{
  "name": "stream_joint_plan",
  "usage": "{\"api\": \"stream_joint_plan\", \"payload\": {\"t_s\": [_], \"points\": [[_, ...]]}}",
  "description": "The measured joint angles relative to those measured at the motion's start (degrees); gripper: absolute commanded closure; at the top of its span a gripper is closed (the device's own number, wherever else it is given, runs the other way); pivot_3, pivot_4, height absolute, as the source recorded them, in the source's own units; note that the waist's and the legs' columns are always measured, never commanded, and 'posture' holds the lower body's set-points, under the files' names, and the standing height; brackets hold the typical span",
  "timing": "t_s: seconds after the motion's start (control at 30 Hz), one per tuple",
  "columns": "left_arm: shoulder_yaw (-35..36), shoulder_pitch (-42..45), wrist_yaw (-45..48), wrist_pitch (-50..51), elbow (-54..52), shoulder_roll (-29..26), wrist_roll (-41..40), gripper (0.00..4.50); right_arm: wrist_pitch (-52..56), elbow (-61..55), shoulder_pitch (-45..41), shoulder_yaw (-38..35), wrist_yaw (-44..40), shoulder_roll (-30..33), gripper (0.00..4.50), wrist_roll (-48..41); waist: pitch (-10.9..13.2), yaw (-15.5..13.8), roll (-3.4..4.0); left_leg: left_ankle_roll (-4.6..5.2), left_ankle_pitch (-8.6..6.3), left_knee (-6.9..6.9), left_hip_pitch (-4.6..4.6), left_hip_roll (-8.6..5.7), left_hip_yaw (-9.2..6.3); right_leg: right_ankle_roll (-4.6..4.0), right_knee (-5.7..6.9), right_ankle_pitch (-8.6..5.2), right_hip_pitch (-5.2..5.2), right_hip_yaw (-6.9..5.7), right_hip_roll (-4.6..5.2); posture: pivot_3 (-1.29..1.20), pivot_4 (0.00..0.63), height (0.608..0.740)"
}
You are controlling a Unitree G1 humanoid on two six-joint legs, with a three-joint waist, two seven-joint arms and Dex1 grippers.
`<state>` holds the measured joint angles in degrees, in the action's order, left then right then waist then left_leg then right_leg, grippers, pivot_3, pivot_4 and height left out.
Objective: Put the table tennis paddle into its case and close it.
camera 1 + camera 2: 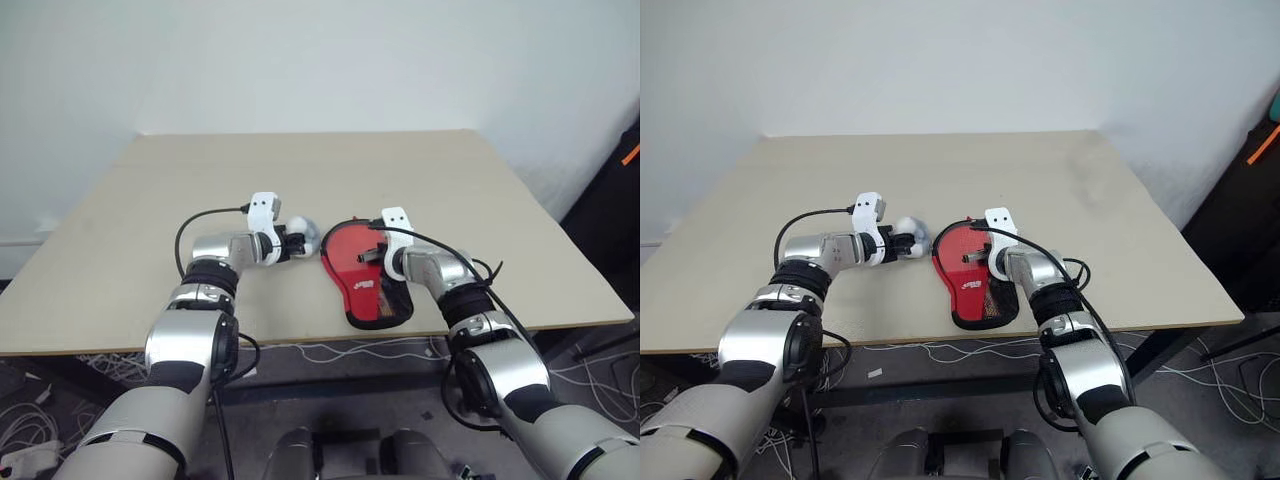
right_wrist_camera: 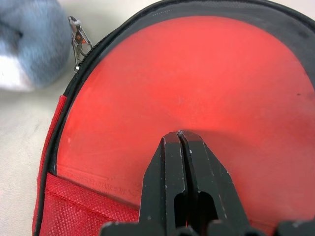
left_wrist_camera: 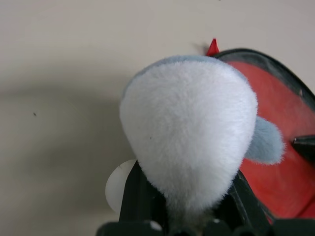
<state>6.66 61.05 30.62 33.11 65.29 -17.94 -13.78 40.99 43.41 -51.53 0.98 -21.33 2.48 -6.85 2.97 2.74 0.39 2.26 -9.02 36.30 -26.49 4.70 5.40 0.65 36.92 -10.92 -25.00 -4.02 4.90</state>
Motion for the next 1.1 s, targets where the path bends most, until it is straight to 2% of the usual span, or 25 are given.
{"api": "stream_joint_plan", "payload": {"t_s": [0.33,0.73,1.1], "points": [[1.11,2.2,-0.6,-2.74,3.38,1.52,1.38,4.16,-3.58,-3.02,3.02,-0.33,-1.91,-3.83,4.5,-1.22,0.01,0.47,-0.01,0.0,0.01,-0.1,-0.06,-0.04,0.0,0.13,0.0,0.09,-0.22,0.04,-0.03,0.0,0.0,0.722],[1.77,2.27,-0.65,-3.39,4.12,1.46,1.9,4.16,-9.91,4.56,0.42,-1.92,0.11,-5.98,4.5,-1.15,0.01,0.45,-0.02,-0.01,0.01,-0.1,-0.04,-0.04,0.0,0.07,-0.04,0.13,-0.28,0.02,-0.01,0.0,0.0,0.722],[1.88,2.86,-0.99,-3.89,5.39,1.16,2.09,4.29,-9.68,6.78,-0.87,-1.41,0.19,-5.86,4.5,0.07,-0.02,0.44,-0.07,-0.01,0.01,-0.1,-0.02,-0.04,-0.01,0.0,-0.03,0.17,-0.25,0.01,0.0,0.0,0.0,0.722]]}}
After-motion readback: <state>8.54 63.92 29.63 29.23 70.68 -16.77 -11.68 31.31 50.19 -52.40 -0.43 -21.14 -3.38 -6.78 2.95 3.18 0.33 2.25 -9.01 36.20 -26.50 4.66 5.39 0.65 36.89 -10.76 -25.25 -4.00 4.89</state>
